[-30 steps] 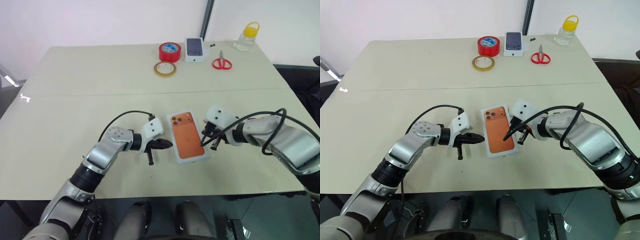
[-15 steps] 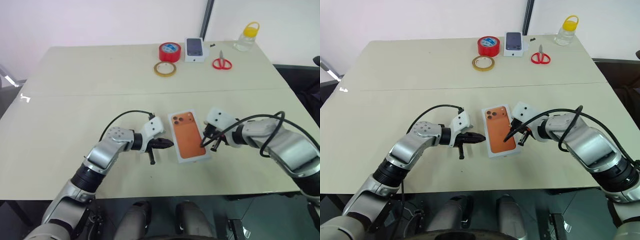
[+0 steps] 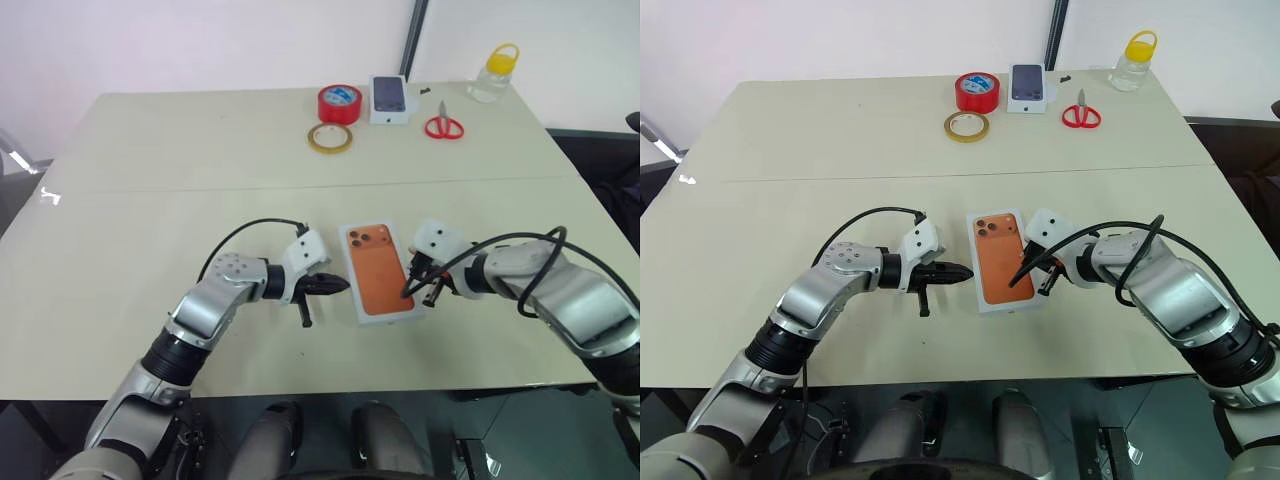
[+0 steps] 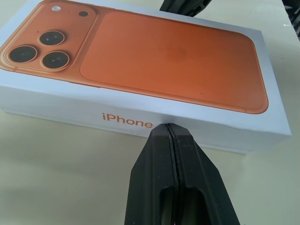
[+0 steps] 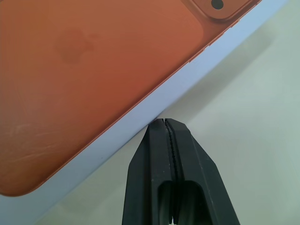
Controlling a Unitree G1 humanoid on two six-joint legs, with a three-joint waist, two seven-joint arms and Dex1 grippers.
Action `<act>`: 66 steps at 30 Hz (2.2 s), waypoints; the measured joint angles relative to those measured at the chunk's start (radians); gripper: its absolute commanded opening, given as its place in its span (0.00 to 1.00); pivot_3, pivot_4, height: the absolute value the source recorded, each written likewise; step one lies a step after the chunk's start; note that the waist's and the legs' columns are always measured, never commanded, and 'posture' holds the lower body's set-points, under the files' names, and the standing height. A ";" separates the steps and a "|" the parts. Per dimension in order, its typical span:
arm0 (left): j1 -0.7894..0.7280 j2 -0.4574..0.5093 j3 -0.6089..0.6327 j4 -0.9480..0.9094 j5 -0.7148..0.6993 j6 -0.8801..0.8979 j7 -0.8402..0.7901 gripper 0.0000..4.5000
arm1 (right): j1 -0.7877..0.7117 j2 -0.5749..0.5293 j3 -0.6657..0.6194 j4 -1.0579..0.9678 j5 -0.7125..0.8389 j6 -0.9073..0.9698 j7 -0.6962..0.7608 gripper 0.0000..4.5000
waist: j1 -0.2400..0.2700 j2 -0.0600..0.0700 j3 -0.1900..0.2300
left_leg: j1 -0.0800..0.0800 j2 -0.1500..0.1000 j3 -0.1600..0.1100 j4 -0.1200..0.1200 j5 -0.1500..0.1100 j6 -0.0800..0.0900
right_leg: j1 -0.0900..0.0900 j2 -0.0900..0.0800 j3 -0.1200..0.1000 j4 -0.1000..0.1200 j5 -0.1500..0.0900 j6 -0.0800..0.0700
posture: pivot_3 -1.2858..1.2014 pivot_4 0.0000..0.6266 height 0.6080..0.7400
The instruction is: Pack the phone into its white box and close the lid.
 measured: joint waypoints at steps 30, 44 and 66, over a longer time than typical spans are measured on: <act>-0.099 -0.117 -0.005 0.175 0.070 -0.073 0.114 0.00 | 0.257 -0.033 -0.194 -0.161 0.112 -0.119 0.118 0.00 | 0.001 -0.002 0.000 | 0.001 0.000 0.000 0.001 0.000 0.000 | 0.002 0.000 0.000 0.000 0.000 0.000 | 0.52 0.24 1.00; 0.005 -0.042 0.047 0.057 0.041 -0.059 0.105 0.00 | 0.260 0.040 -0.257 -0.098 0.074 -0.257 0.059 0.00 | -0.007 -0.002 -0.001 | 0.003 0.001 0.000 0.000 0.000 -0.001 | 0.002 0.001 0.000 0.002 0.000 0.000 | 0.52 0.24 1.00; 0.394 0.181 0.613 -0.168 -0.112 -0.001 0.286 0.00 | 0.097 0.137 -0.475 0.532 0.081 -0.554 0.181 0.00 | 0.016 -0.003 0.000 | 0.002 0.000 0.001 -0.001 0.000 -0.001 | 0.001 0.000 0.001 0.000 0.000 0.000 | 0.52 0.24 1.00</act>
